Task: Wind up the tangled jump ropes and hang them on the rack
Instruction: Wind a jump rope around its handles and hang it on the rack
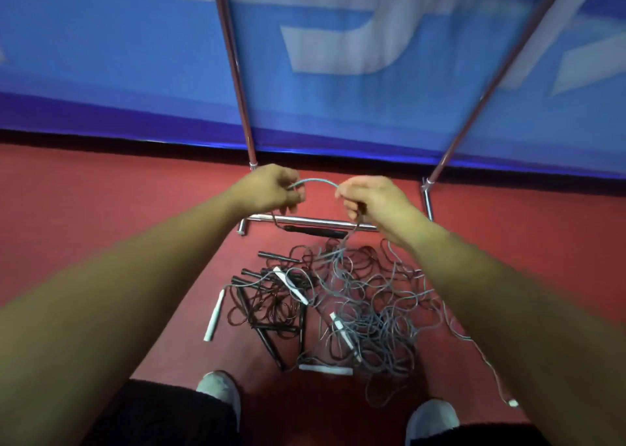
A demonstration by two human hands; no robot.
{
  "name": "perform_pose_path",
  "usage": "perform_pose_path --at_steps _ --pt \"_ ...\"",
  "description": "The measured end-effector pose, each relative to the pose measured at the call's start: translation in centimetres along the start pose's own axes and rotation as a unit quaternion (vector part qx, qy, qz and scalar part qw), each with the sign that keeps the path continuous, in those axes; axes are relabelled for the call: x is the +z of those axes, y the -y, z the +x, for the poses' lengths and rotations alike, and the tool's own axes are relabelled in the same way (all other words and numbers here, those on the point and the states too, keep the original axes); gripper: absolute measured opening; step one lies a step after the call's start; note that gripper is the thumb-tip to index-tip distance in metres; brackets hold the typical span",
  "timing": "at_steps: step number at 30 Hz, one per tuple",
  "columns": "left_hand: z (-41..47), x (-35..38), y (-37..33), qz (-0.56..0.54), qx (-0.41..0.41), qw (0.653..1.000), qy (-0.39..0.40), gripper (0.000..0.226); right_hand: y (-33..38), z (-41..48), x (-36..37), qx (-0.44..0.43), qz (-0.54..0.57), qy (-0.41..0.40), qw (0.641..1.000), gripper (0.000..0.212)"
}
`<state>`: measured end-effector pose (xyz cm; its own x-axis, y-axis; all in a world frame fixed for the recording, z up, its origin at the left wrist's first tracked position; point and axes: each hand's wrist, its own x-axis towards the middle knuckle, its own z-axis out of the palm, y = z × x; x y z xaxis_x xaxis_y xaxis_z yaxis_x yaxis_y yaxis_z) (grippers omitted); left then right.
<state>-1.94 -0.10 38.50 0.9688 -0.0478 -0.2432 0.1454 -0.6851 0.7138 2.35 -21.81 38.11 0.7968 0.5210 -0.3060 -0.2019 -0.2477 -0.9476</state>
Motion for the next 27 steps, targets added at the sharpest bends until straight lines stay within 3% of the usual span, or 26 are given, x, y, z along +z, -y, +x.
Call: perform_pose_path --at_steps 9,13,16,20,21,27 --pt "-6.8 0.2 0.2 0.003 -0.064 0.998 -0.012 0.014 12.4 -7.0 -4.2 -0.140 0.043 -0.158 0.977 0.032" --pt "-8.8 -0.3 -0.3 -0.158 -0.080 0.983 -0.055 0.013 11.5 -7.7 -4.9 -0.138 -0.121 -0.220 0.958 0.036" --pt "-9.5 -1.0 -3.6 -0.294 -0.063 0.947 -0.113 0.017 9.4 -8.2 -4.6 -0.081 -0.217 -0.231 0.945 0.032" --pt "-9.5 -1.4 -7.1 -0.538 -0.042 0.839 -0.072 0.017 7.5 -9.1 -3.0 -0.040 -0.242 -0.194 0.950 0.021" --pt "-9.6 -1.2 -7.7 -0.548 -0.038 0.833 -0.064 0.017 7.1 -9.3 -2.6 -0.035 -0.247 -0.175 0.953 0.017" --pt "-9.6 -0.9 -9.4 -0.437 0.020 0.897 -0.056 0.010 7.2 -10.0 -1.6 -0.086 -0.249 -0.065 0.962 0.012"
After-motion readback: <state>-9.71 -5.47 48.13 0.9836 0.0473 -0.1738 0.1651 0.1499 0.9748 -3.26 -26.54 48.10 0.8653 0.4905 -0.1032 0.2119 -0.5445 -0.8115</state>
